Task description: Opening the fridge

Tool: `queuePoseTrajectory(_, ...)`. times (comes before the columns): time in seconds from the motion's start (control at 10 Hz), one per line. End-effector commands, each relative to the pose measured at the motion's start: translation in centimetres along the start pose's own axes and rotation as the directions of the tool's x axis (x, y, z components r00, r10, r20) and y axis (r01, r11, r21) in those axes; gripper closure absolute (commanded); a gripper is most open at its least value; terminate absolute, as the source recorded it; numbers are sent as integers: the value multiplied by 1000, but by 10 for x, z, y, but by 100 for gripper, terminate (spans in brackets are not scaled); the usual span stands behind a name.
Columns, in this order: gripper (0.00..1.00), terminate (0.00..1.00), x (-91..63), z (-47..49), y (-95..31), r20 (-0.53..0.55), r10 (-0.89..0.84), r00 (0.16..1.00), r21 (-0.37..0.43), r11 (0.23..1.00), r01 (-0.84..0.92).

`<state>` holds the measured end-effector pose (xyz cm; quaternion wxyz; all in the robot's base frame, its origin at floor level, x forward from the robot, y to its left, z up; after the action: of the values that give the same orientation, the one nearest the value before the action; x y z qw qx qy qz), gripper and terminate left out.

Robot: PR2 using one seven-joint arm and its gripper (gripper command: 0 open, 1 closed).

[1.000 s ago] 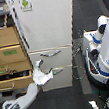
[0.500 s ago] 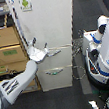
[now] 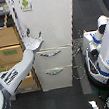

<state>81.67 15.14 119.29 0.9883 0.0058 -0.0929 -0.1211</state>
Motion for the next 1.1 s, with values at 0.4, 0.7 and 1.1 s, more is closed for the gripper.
queuePoseTrajectory(0.4, 0, 0, 11, -53, 118, -69, 70, 995, 41, 997, -68)
queuePoseTrajectory(0.7, 0, 0, 23, -73, 120, -86, 55, 995, -3, 998, -56)
queuePoseTrajectory(1.1, 0, 0, 26, -88, 141, -94, 63, 994, -36, 997, -67)
